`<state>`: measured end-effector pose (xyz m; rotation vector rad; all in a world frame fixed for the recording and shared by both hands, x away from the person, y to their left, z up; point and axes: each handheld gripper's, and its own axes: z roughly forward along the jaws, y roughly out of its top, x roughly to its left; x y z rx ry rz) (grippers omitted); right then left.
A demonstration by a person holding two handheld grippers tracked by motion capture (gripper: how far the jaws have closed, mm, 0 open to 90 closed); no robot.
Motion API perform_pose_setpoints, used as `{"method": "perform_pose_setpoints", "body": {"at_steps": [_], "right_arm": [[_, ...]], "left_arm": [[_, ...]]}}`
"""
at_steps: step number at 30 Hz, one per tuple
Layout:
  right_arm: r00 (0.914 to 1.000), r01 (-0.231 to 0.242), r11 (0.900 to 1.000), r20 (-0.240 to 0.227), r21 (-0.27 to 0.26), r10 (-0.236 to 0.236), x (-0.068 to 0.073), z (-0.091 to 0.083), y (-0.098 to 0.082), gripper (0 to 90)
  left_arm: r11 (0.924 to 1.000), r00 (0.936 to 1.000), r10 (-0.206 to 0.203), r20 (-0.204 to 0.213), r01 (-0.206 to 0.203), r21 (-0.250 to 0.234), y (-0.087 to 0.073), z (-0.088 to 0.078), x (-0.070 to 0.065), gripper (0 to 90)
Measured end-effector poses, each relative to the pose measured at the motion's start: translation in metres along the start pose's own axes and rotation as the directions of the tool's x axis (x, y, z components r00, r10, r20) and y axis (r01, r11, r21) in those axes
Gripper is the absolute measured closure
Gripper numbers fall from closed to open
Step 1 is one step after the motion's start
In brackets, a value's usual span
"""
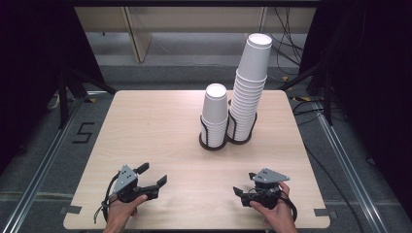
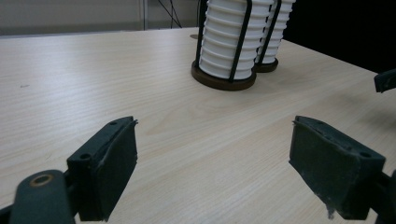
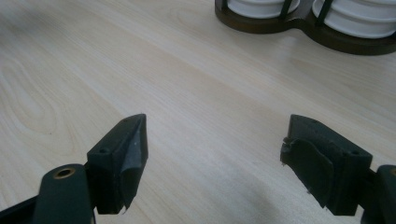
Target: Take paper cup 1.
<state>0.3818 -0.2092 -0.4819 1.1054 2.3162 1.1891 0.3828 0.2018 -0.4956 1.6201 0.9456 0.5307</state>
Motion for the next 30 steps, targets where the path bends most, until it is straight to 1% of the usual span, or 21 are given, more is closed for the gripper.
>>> {"method": "perform_pose_setpoints", "body": {"at_steps": [4,7,9,10,12,13,14,15,16,17,18,19,20,21,23,24,25,26,28,29,30], "right_arm": [[0.9999,-0.015,1.000,0.003,0.006,0.015,0.000,-0.001,0.000,22.8],[0.9999,-0.013,1.000,0.010,0.005,0.013,0.000,-0.002,0.000,22.8],[0.9998,0.003,1.000,-0.022,0.007,-0.002,0.000,0.000,0.000,22.7],[0.9999,-0.004,1.000,0.009,-0.006,0.004,0.002,-0.001,0.002,22.7],[1.0000,-0.005,1.000,0.006,-0.012,0.005,0.002,0.000,0.003,22.7],[1.0000,0.003,0.999,0.004,-0.032,-0.003,0.002,0.001,0.004,22.8],[0.9997,0.026,0.999,-0.001,-0.037,-0.026,0.000,0.003,0.008,22.8],[0.9997,0.026,0.999,-0.001,-0.037,-0.026,0.000,0.003,0.008,22.8],[0.9997,0.025,0.999,0.010,-0.042,-0.024,0.000,0.004,0.009,22.8],[0.9998,0.020,0.999,0.003,-0.025,-0.020,-0.002,0.007,0.012,22.8],[0.9998,0.020,0.999,0.003,-0.025,-0.020,-0.002,0.007,0.012,22.8],[0.9999,0.014,1.000,0.005,-0.027,-0.014,-0.002,0.008,0.015,22.8],[0.9996,0.026,0.999,0.005,-0.045,-0.026,-0.004,0.009,0.023,22.7],[0.9996,0.026,0.999,0.005,-0.045,-0.026,-0.004,0.009,0.023,22.7],[0.9998,0.015,0.998,-0.014,-0.062,-0.016,-0.004,0.011,0.034,22.4],[0.9995,0.030,0.997,-0.009,-0.074,-0.031,-0.004,0.012,0.039,22.3],[0.9999,0.010,0.998,-0.007,-0.067,-0.010,-0.002,0.013,0.044,21.9],[0.9994,0.034,0.997,-0.006,-0.075,-0.034,-0.003,0.015,0.050,21.6],[0.9983,0.056,0.995,-0.009,-0.084,-0.057,-0.002,0.018,0.062,21.5],[0.9985,0.054,0.994,0.001,-0.098,-0.054,-0.001,0.021,0.069,21.5],[0.9982,0.059,0.993,-0.006,-0.100,-0.060,-0.001,0.022,0.073,21.1]], "left_arm": [[1.0000,1.0000,0.001,0.003,-0.001,-0.006,0.002,0.000,-0.001,14.6],[1.0000,1.0000,0.002,0.002,-0.002,-0.001,0.001,0.000,-0.001,14.6],[1.0000,1.0000,0.002,0.007,-0.002,-0.001,0.002,0.001,-0.002,14.6],[1.0000,1.0000,0.002,0.009,-0.002,-0.004,0.002,0.001,-0.003,14.6],[1.0000,0.9999,-0.001,0.014,0.001,-0.006,0.002,0.001,-0.003,14.6],[0.9999,0.9998,-0.012,0.013,0.012,-0.006,0.002,0.001,-0.004,14.6],[0.9982,0.9983,-0.057,0.008,0.057,0.020,-0.001,-0.002,-0.005,14.5],[0.9982,0.9983,-0.057,0.008,0.057,0.020,-0.001,-0.002,-0.005,14.5],[0.9964,0.9964,-0.081,0.025,0.080,0.028,-0.003,-0.002,-0.006,14.5],[0.9956,0.9955,-0.090,0.031,0.089,0.031,-0.003,-0.002,-0.005,14.5],[0.9948,0.9944,-0.101,0.031,0.100,0.018,-0.003,-0.002,-0.005,14.5],[0.9956,0.9951,-0.093,0.033,0.093,0.002,-0.002,-0.001,-0.004,14.5],[0.9980,0.9977,-0.064,0.022,0.064,0.003,0.001,-0.003,-0.005,14.5],[0.9980,0.9977,-0.064,0.022,0.064,0.003,0.001,-0.003,-0.005,14.5],[0.9998,0.9995,-0.019,0.025,0.019,-0.003,0.001,-0.003,-0.005,14.5],[0.9999,0.9998,-0.010,0.019,0.009,0.011,0.001,-0.004,-0.005,14.5],[0.9998,0.9997,-0.016,0.019,0.016,0.010,0.000,-0.004,-0.007,14.5],[0.9998,0.9996,-0.013,0.024,0.013,0.014,0.000,-0.004,-0.007,14.5],[0.9999,0.9995,-0.008,0.031,0.008,0.012,0.002,-0.003,-0.008,14.5],[0.9999,0.9994,-0.007,0.034,0.007,0.008,0.002,-0.003,-0.008,14.5],[1.0000,0.9992,-0.004,0.039,0.004,-0.003,0.002,-0.002,-0.008,14.5]]}}
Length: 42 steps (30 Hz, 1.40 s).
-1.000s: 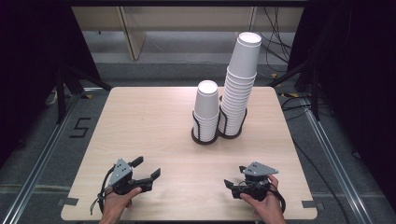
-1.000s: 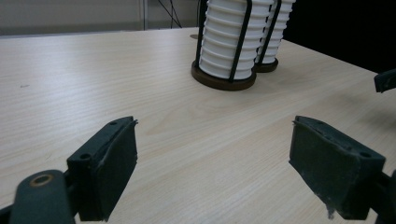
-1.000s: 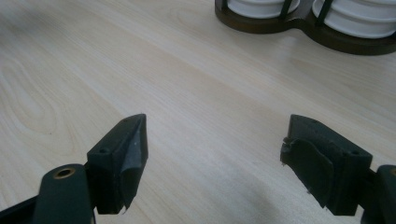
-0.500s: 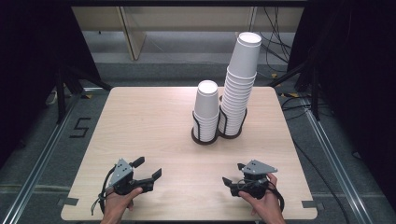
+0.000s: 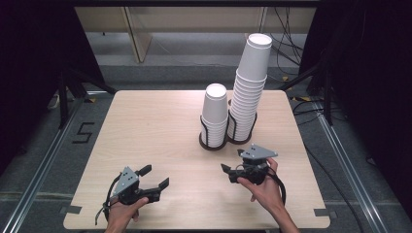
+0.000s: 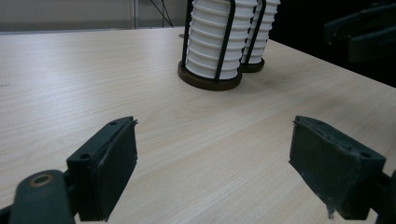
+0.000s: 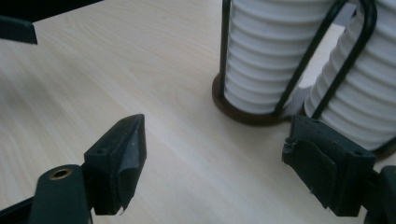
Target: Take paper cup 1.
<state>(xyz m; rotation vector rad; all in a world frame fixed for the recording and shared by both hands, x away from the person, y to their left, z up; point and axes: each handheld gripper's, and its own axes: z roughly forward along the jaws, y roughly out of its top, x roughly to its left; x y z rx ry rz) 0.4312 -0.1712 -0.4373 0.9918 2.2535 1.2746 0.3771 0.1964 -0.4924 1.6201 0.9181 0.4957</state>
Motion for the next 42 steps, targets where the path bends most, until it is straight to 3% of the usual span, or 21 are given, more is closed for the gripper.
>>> {"method": "perform_pose_setpoints", "body": {"at_steps": [1,5,9,11,15,17,21,23,24,28,30,32,35,36,42], "right_arm": [[1.0000,0.004,1.000,-0.005,0.000,-0.004,0.000,0.004,0.011,20.8],[0.9999,0.010,1.000,0.005,-0.010,-0.010,-0.001,0.010,0.021,20.4],[0.9999,0.008,1.000,0.012,-0.020,-0.008,-0.003,0.014,0.034,19.8],[0.9995,0.021,0.998,0.025,-0.056,-0.020,-0.005,0.014,0.047,18.9],[0.9984,0.012,0.996,0.057,-0.087,-0.007,-0.010,0.014,0.066,17.5],[0.9987,0.013,0.995,0.051,-0.096,-0.008,-0.012,0.014,0.070,17.4],[0.9944,-0.002,0.992,0.104,-0.127,0.015,-0.016,0.017,0.090,17.0],[0.9880,0.017,0.993,0.154,-0.117,0.002,-0.017,0.018,0.096,16.3],[0.9865,0.001,0.993,0.163,-0.114,0.018,-0.017,0.020,0.098,16.2],[0.9885,-0.020,0.991,0.146,-0.130,0.039,-0.021,0.024,0.106,16.5],[0.9829,-0.015,0.990,0.179,-0.141,0.041,-0.023,0.028,0.113,16.5],[0.9841,-0.043,0.991,0.165,-0.130,0.064,-0.022,0.029,0.115,16.5],[0.9844,-0.034,0.989,0.166,-0.142,0.058,-0.022,0.034,0.120,16.6],[0.9793,-0.046,0.990,0.190,-0.134,0.071,-0.021,0.037,0.123,16.7],[0.9697,-0.057,0.990,0.229,-0.129,0.085,-0.022,0.046,0.130,16.6]], "left_arm": [[1.0000,1.0000,0.003,-0.007,-0.002,0.007,0.000,-0.001,0.000,14.5],[0.9998,0.9998,-0.001,-0.022,0.001,0.018,0.000,-0.002,0.000,14.5],[0.9998,0.9999,-0.009,-0.009,0.009,0.017,-0.001,-0.001,-0.001,14.5],[0.9999,1.0000,-0.006,0.008,0.005,0.014,-0.001,0.001,-0.001,14.5],[0.9997,1.0000,0.006,-0.004,-0.006,0.024,-0.001,0.000,-0.002,14.5],[0.9997,0.9999,0.010,-0.008,-0.009,0.024,-0.001,0.000,-0.002,14.5],[0.9995,0.9999,0.008,-0.014,-0.008,0.029,-0.001,0.000,-0.002,14.5],[0.9996,0.9999,0.015,-0.001,-0.015,0.024,-0.001,0.002,-0.003,14.5],[0.9994,0.9998,0.020,-0.004,-0.020,0.030,0.000,0.001,-0.004,14.5],[0.9990,0.9993,0.038,-0.003,-0.038,0.023,0.001,0.001,-0.004,14.5],[0.9992,0.9994,0.036,0.000,-0.036,0.018,0.001,0.001,-0.004,14.5],[0.9988,0.9992,0.039,-0.008,-0.039,0.031,0.001,0.001,-0.004,14.5],[0.9988,0.9993,0.037,-0.006,-0.037,0.031,0.001,0.001,-0.005,14.5],[0.9986,0.9992,0.040,-0.002,-0.040,0.035,0.001,0.001,-0.005,14.5],[0.9987,0.9993,0.038,0.000,-0.038,0.033,0.001,0.002,-0.006,14.5]]}}
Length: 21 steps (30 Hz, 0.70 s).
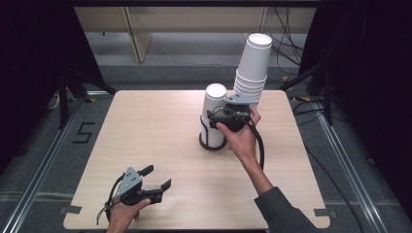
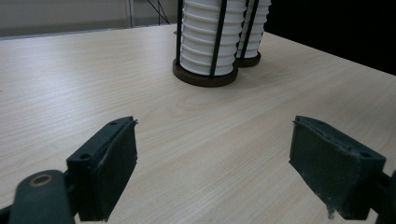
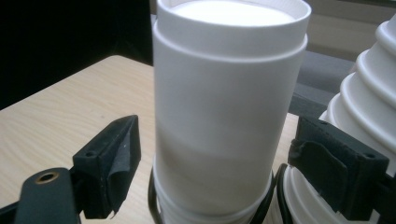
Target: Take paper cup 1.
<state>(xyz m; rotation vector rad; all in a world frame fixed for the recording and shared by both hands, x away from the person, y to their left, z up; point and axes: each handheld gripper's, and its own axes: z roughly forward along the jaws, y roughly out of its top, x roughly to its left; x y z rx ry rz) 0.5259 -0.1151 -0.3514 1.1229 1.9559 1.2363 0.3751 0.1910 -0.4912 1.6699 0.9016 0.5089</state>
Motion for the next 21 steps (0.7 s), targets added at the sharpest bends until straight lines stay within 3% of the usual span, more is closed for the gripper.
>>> {"method": "perform_pose_setpoints", "body": {"at_steps": [4,6,15,19,21], "right_arm": [[0.9999,-0.007,1.000,0.015,0.001,0.007,0.001,0.005,0.004,16.6],[0.9991,-0.036,0.999,0.023,0.004,0.036,0.001,0.008,0.005,16.4],[0.9979,-0.039,0.999,0.051,-0.003,0.039,0.005,0.023,0.012,16.1],[0.9951,-0.073,0.997,0.068,0.005,0.073,0.008,0.029,0.015,16.0],[0.9945,-0.059,0.998,0.087,0.002,0.058,0.009,0.033,0.015,15.9]], "left_arm": [[1.0000,1.0000,0.000,0.002,0.000,0.000,0.000,0.000,0.000,14.5],[1.0000,1.0000,0.003,0.004,-0.003,0.004,0.000,0.000,-0.001,14.5],[1.0000,1.0000,0.004,0.009,-0.004,0.006,0.000,0.001,-0.001,14.5],[1.0000,1.0000,0.003,0.009,-0.003,0.004,0.000,0.000,-0.001,14.5],[1.0000,1.0000,0.000,0.009,0.000,0.001,0.001,0.000,-0.001,14.5]]}}
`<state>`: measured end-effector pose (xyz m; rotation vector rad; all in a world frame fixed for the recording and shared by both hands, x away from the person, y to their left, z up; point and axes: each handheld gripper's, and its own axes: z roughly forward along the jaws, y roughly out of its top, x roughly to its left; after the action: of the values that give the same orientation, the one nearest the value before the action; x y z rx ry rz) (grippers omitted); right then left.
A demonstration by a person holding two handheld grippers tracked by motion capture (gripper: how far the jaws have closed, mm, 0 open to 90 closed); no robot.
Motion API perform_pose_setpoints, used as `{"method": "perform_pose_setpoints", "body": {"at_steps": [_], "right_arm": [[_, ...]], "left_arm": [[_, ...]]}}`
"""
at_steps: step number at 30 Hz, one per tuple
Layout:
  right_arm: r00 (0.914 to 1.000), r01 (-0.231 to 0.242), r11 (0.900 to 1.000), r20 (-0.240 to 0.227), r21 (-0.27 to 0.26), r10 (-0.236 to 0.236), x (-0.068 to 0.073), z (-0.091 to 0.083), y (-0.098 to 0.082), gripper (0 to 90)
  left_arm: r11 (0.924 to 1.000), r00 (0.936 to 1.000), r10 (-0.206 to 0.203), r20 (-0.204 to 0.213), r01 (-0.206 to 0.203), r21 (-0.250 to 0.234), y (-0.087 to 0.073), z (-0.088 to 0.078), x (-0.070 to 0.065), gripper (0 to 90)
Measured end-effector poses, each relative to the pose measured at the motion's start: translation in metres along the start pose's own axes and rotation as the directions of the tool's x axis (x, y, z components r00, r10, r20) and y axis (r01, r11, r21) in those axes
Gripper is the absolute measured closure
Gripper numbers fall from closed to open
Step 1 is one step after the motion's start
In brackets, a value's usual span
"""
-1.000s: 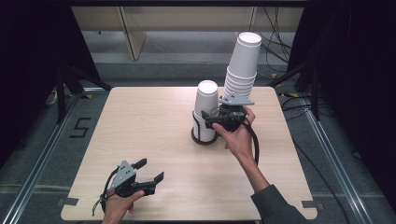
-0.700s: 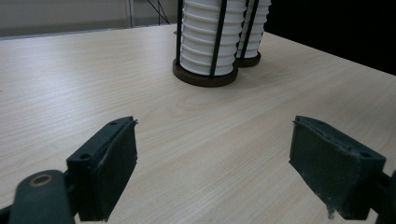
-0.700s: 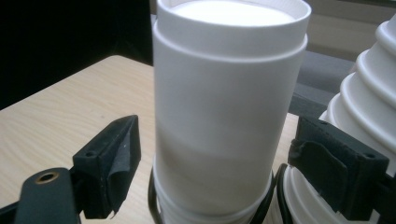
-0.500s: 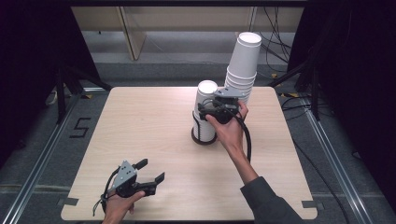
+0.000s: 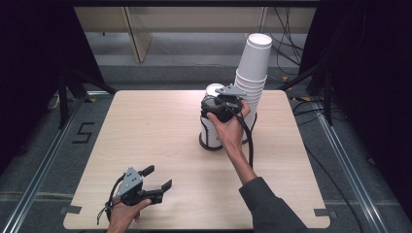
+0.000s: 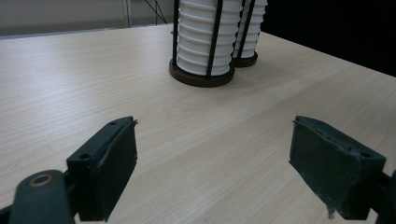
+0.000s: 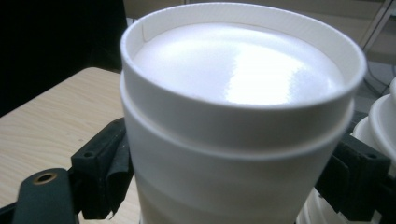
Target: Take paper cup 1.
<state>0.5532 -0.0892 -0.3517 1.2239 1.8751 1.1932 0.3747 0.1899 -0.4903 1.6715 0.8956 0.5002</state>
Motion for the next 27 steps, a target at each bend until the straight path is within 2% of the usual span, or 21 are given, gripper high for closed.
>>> {"method": "perform_pose_setpoints", "body": {"at_steps": [2,7,11,14,17,24,27], "right_arm": [[1.0000,0.009,1.000,0.002,-0.003,-0.009,0.000,0.002,0.000,16.2],[0.9993,-0.038,0.999,0.002,0.003,0.038,0.000,0.005,0.002,17.8],[0.9995,-0.029,1.000,0.008,0.009,0.029,0.001,0.004,0.003,18.9],[0.9993,-0.036,0.999,0.009,-0.008,0.036,0.002,0.002,0.005,19.4],[0.9993,-0.035,0.999,0.010,-0.033,0.036,0.001,-0.002,0.011,19.6],[0.9989,-0.042,0.995,0.018,-0.086,0.043,0.000,-0.020,0.028,19.8],[0.9990,-0.037,0.990,0.021,-0.132,0.040,-0.001,-0.030,0.037,19.9]], "left_arm": [[1.0000,1.0000,-0.001,0.000,0.001,-0.001,0.000,0.000,0.000,14.5],[1.0000,1.0000,-0.006,0.001,0.006,-0.004,0.000,0.000,0.000,14.5],[0.9998,0.9999,-0.011,0.007,0.011,-0.019,0.001,0.001,0.001,14.5],[0.9998,0.9999,-0.008,0.010,0.008,-0.020,0.002,0.002,0.001,14.5],[1.0000,1.0000,0.001,0.001,-0.001,-0.001,0.002,0.002,0.000,14.5],[0.9999,0.9999,0.002,0.016,-0.001,-0.014,0.002,0.004,-0.001,14.5],[1.0000,0.9999,0.008,0.007,-0.008,0.000,0.002,0.002,0.000,14.5]]}}
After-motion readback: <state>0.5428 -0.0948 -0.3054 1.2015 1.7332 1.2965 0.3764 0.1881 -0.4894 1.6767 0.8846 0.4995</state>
